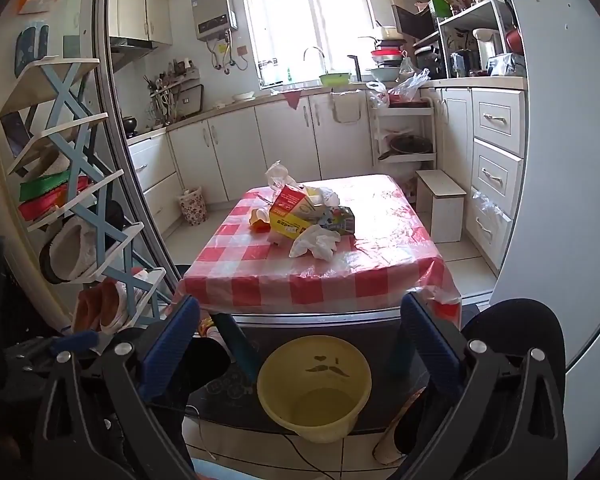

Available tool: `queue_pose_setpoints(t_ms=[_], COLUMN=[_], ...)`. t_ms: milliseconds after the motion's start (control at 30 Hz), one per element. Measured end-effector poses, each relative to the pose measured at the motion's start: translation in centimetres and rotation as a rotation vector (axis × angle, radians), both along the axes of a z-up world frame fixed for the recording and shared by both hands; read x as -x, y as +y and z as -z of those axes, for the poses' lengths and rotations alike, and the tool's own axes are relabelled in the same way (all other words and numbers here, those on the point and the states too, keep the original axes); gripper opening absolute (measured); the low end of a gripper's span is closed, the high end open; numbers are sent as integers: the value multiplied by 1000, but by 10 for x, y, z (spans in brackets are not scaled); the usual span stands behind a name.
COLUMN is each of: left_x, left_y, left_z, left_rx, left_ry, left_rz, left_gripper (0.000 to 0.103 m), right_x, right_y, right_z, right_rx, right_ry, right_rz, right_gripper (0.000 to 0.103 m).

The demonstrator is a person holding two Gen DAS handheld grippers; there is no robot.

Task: Collect trash

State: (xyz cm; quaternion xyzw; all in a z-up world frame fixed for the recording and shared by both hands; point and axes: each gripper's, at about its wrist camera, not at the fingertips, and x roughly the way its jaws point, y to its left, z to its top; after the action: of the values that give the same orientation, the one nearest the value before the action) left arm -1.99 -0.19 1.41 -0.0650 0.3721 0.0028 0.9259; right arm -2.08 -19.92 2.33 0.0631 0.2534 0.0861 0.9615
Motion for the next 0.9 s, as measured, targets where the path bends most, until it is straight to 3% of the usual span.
queue_pose_setpoints(t_ms=[233,400,900], left_x=[-3,2,7], left_y=[7,7,5], left_z=[-6,-9,-12], left_rx=[-23,-60,-104], left_ry=[-6,-40,-86], left_rz=[-34,-44,-56], left_gripper=[87,95,95], right_x=[0,1,2], right_y=[0,4,11], right_z=[-1,-2,2], right_rx=[3,12,23], right_ry=[-4,-3,6], right_rz=[-2,-11,-33], right_gripper=[97,96,96])
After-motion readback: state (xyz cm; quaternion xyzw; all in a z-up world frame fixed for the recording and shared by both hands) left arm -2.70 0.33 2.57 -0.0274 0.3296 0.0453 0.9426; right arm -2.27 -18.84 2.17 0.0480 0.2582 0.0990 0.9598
